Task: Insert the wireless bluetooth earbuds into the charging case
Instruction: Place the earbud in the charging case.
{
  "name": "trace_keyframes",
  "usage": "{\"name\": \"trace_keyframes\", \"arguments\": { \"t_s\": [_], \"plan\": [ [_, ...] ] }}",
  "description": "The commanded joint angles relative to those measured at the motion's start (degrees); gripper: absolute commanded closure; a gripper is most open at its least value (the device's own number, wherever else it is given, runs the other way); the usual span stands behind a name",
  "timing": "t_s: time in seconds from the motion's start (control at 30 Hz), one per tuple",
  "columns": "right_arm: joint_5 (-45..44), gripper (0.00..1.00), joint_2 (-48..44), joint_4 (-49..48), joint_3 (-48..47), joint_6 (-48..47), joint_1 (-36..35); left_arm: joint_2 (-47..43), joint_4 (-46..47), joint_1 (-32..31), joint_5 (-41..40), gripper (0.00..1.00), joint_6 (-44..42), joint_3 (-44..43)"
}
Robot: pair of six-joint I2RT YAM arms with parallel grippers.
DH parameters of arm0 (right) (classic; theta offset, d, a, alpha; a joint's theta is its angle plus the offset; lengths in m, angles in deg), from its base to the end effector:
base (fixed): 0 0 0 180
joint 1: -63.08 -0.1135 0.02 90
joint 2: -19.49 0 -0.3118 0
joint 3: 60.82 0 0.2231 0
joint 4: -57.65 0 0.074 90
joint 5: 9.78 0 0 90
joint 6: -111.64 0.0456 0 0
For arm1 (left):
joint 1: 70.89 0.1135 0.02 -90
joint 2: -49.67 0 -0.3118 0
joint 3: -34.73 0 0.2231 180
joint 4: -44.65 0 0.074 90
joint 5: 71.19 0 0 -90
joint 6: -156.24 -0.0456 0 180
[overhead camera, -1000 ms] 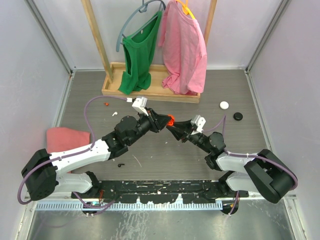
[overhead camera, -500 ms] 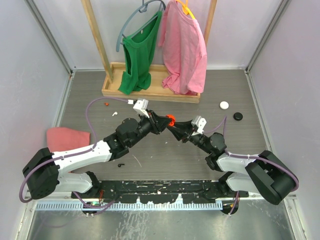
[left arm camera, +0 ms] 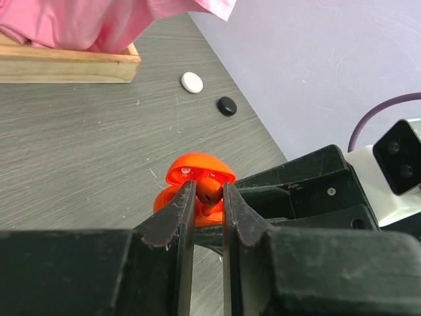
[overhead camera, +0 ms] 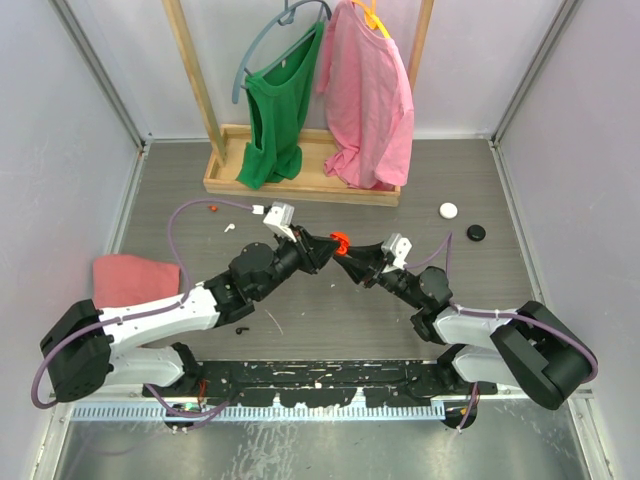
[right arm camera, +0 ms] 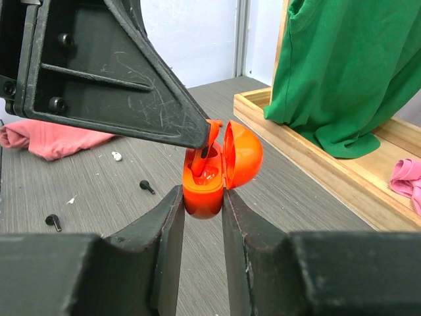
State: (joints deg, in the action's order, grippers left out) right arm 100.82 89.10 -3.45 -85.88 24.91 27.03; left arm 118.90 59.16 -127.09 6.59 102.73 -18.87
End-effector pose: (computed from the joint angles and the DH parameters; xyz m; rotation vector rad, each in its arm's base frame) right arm 0.1379 0.1202 0.2825 -0.6743 1.1642 0.8132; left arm 0.1431 -0.1964 0.3426 0.1145 1.6962 -1.0747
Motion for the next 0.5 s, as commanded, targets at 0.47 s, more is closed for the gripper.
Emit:
{"name": "trace_keyframes", "arguments": {
  "t_s": [0.47],
  "plan": [
    [-1.09, 0.99, -1.52, -5.22, -0.40, -1.00, -0.16, -2.22, -3.45, -1.55, -4.90, 0.73, -3.79, -0.76]
  ]
}}
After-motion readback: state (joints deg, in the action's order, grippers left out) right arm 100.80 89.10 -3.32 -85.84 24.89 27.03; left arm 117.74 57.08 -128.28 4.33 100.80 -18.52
